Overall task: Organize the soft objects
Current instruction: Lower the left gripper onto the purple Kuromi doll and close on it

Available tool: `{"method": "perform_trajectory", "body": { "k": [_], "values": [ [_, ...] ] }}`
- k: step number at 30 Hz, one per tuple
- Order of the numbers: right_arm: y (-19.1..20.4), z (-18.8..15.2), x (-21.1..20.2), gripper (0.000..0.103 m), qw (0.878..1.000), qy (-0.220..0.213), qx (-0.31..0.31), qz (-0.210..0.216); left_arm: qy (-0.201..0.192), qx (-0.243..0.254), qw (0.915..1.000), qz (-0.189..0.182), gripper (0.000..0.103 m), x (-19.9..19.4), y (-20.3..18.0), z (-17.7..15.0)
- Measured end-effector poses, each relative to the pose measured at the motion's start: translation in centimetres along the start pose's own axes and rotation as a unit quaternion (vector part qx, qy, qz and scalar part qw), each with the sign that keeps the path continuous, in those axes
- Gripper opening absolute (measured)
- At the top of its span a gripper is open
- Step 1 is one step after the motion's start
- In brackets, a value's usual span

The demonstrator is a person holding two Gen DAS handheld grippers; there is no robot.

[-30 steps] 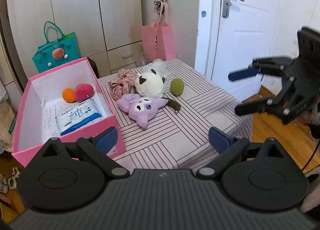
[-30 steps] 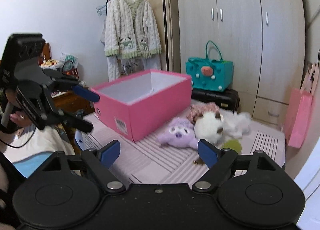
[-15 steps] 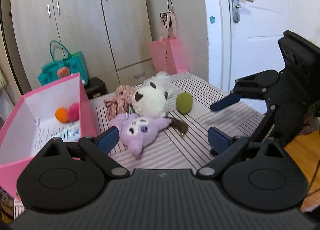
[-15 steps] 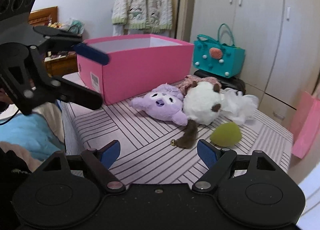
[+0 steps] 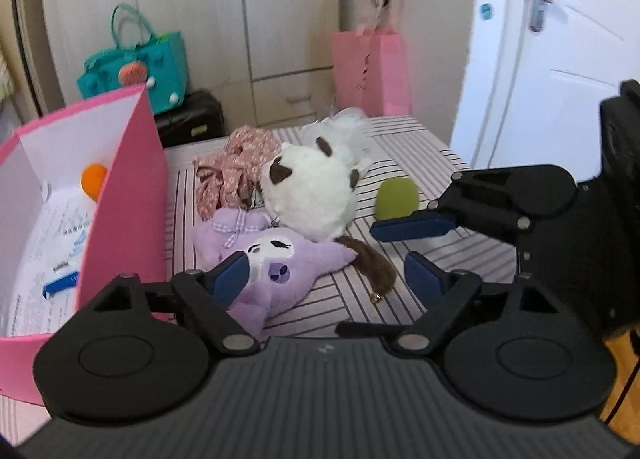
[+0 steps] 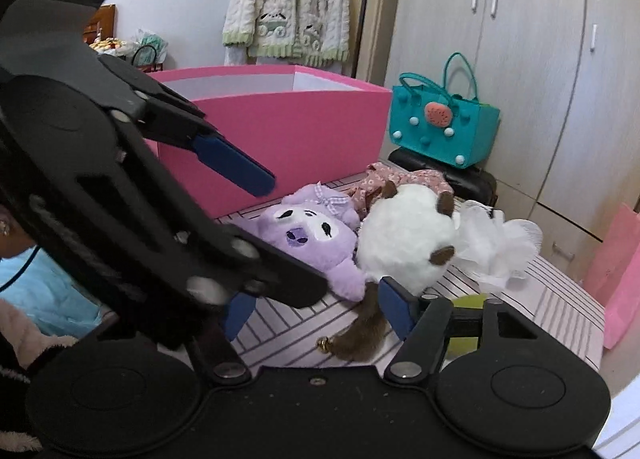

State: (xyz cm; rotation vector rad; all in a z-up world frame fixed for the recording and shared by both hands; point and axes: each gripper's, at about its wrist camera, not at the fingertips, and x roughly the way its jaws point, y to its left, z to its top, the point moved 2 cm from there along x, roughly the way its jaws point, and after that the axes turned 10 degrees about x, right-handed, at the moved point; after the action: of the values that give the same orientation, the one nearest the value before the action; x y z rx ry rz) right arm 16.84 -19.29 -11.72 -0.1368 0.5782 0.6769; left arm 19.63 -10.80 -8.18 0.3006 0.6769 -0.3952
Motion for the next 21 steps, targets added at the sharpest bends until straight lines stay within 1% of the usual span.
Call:
{"method": "perform_trajectory", "body": {
  "k": [2,4,5,7,10,13,15,17,21],
  "values": [
    [-0.1,0.2,0.6,0.067,1.000,0.006,-0.004,0.006,0.013,-0.019,0.9997,0.006,0.076,1.0,0.5,0.2],
    [-0.3,0.4,1.2,0.061,1.000,0.010,-0.006,0.009,0.026,-0.042,0.9987,0.012,0.076,1.8,1.0,0.2],
    [-0.4,0.5,1.4,0.059,1.000,0.010,-0.005,0.011,0.029,-0.056,0.9979,0.016,0.076,2.2,1.3,0.2],
    [-0.8,0.6,1.9,0.056,1.000,0.012,0.001,0.017,0.027,-0.082,0.9957,0.033,0.076,2.6,1.7,0.0],
    [-1.4,0.6,2.5,0.056,1.000,0.017,0.013,0.017,0.029,-0.079,0.9956,0.041,0.076,2.9,1.9,0.0],
    [-1.9,0.8,2.9,0.056,0.999,0.018,0.027,0.032,0.030,-0.096,0.9940,0.044,0.076,2.9,2.4,-0.1],
    [-2.0,0.9,3.0,0.056,0.999,0.016,0.033,0.038,0.029,-0.093,0.9942,0.046,0.076,3.0,2.3,-0.1],
    [-1.9,1.0,3.0,0.056,0.999,0.012,0.031,0.043,0.027,-0.097,0.9938,0.047,0.079,3.1,2.3,-0.1],
    [-1.4,1.0,3.4,0.056,0.999,0.013,0.014,0.045,0.022,-0.100,0.9936,0.048,0.080,3.0,2.2,-0.3]
  ]
}}
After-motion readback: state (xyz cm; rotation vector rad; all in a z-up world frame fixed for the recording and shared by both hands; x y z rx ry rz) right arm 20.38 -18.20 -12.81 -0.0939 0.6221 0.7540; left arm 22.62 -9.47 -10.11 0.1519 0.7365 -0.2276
